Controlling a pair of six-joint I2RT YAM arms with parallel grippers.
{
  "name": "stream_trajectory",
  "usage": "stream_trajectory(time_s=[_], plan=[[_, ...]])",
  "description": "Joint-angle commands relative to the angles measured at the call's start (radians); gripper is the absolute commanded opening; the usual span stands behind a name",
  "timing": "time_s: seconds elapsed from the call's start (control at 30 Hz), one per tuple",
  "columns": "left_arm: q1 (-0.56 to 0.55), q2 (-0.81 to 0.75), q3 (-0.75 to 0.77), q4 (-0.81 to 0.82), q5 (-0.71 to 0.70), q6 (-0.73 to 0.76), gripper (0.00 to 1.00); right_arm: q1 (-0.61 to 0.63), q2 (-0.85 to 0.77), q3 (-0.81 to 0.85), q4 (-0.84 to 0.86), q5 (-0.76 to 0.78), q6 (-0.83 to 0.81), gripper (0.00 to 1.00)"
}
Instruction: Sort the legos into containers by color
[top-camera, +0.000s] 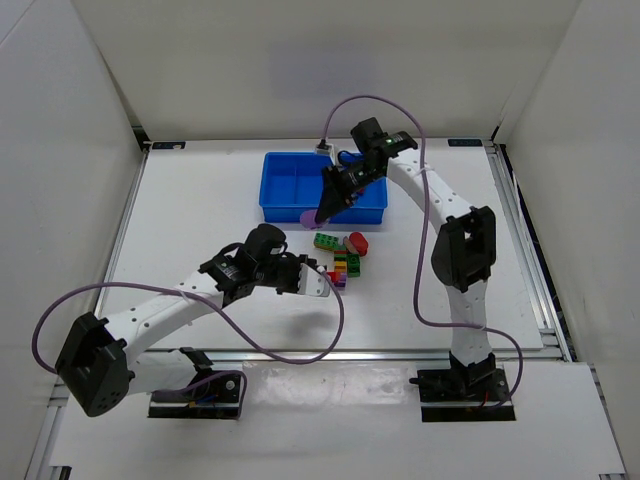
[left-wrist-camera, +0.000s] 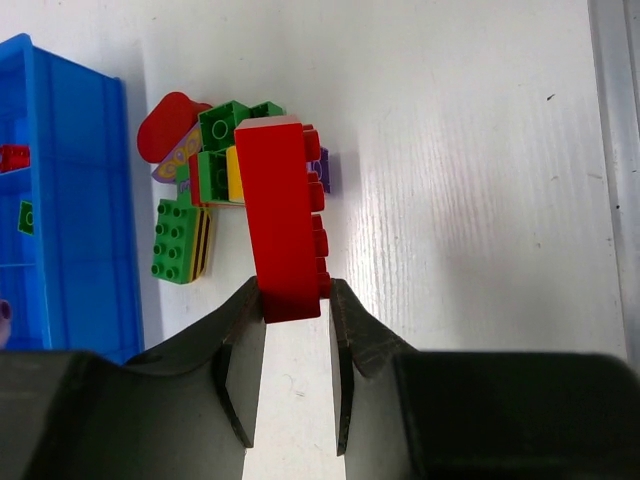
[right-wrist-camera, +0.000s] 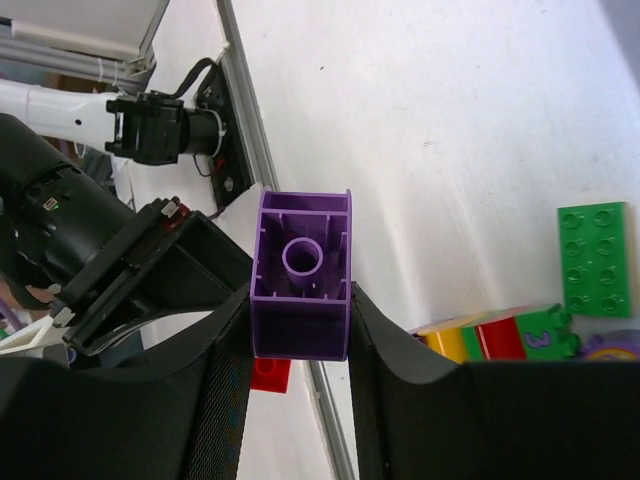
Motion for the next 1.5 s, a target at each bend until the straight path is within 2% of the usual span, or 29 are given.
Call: stream_trajectory(time_s=[0.0,0.17,0.3,0.4,0.5,0.6,0.87,1.13,1.23,1.3,1.37,1.43,1.47], plan=[[-0.01,-0.033,0.002,-0.014,0.028,-0.029,0.1,-0.012,0.01,0.045,0.025,0.0,0.016,0.0],[-0.012,-0.056,0.014,-0.01,-0.051,-0.106,0.1,-0.079,0.048,0.14,0.056,0.12,0.033,0.0],[0.005,-0.086,0.051,0.001,-0.22,-0.311,0.1,-0.138,0.051,0.166,0.233,0.248,0.177,0.0],[0.036,-0.105,0.097,-0.034,-0.318,-0.465,0.1,-0.162,0.088,0.217,0.306,0.345,0.236,0.0],[0.074,-0.128,0.118,-0.049,-0.34,-0.545,0.1,-0.165,0.15,0.284,0.354,0.405,0.295,0.0],[0.117,-0.124,0.149,-0.062,-0.358,-0.539,0.1,-0.147,0.195,0.327,0.406,0.462,0.317,0.0],[0.313,-0.012,0.305,-0.092,-0.34,-0.669,0.1,-0.049,0.318,0.401,0.455,0.597,0.292,0.0],[0.384,0.037,0.338,-0.062,-0.303,-0.68,0.1,0.002,0.381,0.431,0.476,0.726,0.277,0.01],[0.39,0.048,0.345,-0.056,-0.294,-0.681,0.1,0.003,0.399,0.433,0.476,0.757,0.271,0.11],[0.39,0.054,0.348,-0.054,-0.288,-0.68,0.1,0.006,0.408,0.428,0.476,0.777,0.266,0.12],[0.392,0.057,0.348,-0.05,-0.269,-0.674,0.1,0.006,0.411,0.419,0.481,0.778,0.26,0.27],[0.392,0.057,0.341,-0.04,-0.248,-0.663,0.1,0.009,0.41,0.416,0.482,0.778,0.251,0.48],[0.392,0.056,0.338,-0.031,-0.242,-0.661,0.1,0.012,0.408,0.412,0.481,0.771,0.245,0.53]])
